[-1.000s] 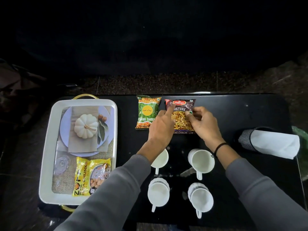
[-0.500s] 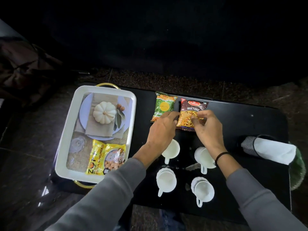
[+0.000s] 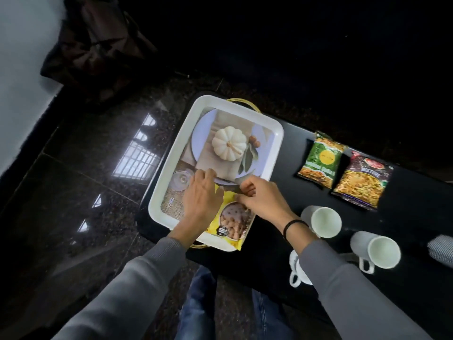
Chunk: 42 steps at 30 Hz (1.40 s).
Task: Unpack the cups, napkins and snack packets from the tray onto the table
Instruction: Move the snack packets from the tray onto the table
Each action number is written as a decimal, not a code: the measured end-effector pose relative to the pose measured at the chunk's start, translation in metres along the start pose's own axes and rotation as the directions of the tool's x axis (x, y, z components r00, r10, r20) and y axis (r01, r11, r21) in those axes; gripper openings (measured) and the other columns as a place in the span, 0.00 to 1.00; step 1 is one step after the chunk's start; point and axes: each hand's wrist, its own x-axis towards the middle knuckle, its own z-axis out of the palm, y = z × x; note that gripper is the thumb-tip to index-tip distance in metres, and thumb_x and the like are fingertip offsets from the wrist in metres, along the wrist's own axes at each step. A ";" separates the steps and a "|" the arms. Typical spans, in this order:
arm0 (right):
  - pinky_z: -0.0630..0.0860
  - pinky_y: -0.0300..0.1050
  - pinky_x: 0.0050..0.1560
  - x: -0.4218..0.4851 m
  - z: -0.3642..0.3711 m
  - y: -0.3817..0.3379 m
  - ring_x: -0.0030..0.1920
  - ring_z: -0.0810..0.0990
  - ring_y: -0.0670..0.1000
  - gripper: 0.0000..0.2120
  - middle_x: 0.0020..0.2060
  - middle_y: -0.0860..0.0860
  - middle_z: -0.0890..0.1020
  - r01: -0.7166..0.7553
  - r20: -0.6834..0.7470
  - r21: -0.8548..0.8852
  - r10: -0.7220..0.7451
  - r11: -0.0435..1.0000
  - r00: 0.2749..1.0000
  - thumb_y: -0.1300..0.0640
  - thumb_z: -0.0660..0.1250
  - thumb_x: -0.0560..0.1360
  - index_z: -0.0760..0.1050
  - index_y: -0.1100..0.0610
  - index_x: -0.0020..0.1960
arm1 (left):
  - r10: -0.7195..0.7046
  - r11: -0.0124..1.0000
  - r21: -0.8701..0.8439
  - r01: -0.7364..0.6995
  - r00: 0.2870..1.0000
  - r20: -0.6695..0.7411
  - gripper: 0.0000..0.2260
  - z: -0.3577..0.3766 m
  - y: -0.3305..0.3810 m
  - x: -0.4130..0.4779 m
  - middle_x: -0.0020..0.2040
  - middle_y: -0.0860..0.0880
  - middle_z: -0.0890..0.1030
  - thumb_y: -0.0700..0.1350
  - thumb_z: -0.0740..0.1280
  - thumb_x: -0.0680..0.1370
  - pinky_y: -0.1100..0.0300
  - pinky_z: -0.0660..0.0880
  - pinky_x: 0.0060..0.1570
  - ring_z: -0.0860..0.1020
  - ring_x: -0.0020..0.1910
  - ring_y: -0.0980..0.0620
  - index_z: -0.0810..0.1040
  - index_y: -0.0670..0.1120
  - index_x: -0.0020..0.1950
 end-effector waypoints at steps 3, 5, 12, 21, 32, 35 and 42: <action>0.80 0.50 0.53 0.005 0.017 -0.012 0.54 0.80 0.52 0.14 0.52 0.50 0.82 0.003 0.080 -0.161 0.010 0.987 0.997 0.48 0.73 0.73 0.78 0.53 0.55 | -0.165 0.986 -0.011 0.167 0.983 0.083 0.22 -0.002 -0.022 0.003 0.62 0.42 0.71 0.58 0.64 0.81 0.47 0.71 0.49 0.75 0.60 0.37 0.69 0.41 0.63; 0.79 0.49 0.51 0.008 0.023 -0.016 0.54 0.79 0.52 0.12 0.52 0.50 0.82 0.012 0.104 -0.206 0.009 0.978 0.995 0.50 0.73 0.72 0.77 0.52 0.53 | -0.181 0.982 -0.029 0.187 0.972 0.148 0.23 0.000 -0.033 0.006 0.59 0.42 0.74 0.61 0.62 0.81 0.49 0.69 0.48 0.78 0.57 0.36 0.68 0.43 0.61; 0.78 0.50 0.59 0.014 0.015 -0.017 0.55 0.82 0.49 0.17 0.51 0.47 0.84 -0.029 0.211 -0.013 0.031 0.999 0.977 0.43 0.80 0.67 0.82 0.50 0.50 | -0.018 0.855 -0.481 0.192 0.940 0.342 0.22 -0.013 -0.060 0.018 0.32 0.52 0.76 0.64 0.66 0.78 0.57 0.70 0.37 0.74 0.33 0.52 0.75 0.46 0.40; 0.77 0.48 0.62 0.004 -0.021 -0.005 0.62 0.82 0.57 0.20 0.56 0.57 0.85 0.051 0.055 0.674 -0.119 0.737 0.991 0.52 0.78 0.68 0.80 0.55 0.58 | 0.300 0.476 -0.865 0.160 0.895 0.331 0.13 -0.059 -0.055 0.037 0.51 0.44 0.88 0.44 0.79 0.71 0.57 0.82 0.51 0.86 0.50 0.48 0.85 0.45 0.54; 0.82 0.44 0.54 -0.018 -0.073 0.019 0.59 0.85 0.51 0.16 0.57 0.51 0.86 0.193 -0.130 0.773 -0.147 0.605 0.980 0.53 0.78 0.71 0.83 0.48 0.58 | 0.386 0.400 -0.913 -0.079 0.918 0.090 0.14 -0.049 0.048 0.037 0.54 0.48 0.87 0.49 0.80 0.71 0.61 0.81 0.50 0.86 0.55 0.50 0.84 0.50 0.56; 0.80 0.53 0.60 -0.027 -0.090 0.037 0.60 0.84 0.50 0.19 0.59 0.48 0.85 0.162 -0.159 0.805 -0.055 0.571 0.986 0.42 0.77 0.69 0.82 0.44 0.58 | 0.390 0.487 -0.873 -0.030 0.902 0.187 0.12 -0.031 0.074 0.035 0.55 0.50 0.88 0.43 0.76 0.76 0.63 0.82 0.49 0.86 0.55 0.53 0.83 0.48 0.59; 0.73 0.59 0.69 -0.053 -0.141 0.083 0.58 0.84 0.51 0.24 0.53 0.47 0.88 0.115 -0.283 0.826 0.228 0.552 0.932 0.35 0.75 0.68 0.84 0.50 0.56 | 0.403 0.572 -0.820 -0.020 0.878 0.259 0.15 0.013 0.157 0.017 0.55 0.45 0.88 0.48 0.70 0.81 0.57 0.83 0.54 0.86 0.55 0.49 0.80 0.41 0.63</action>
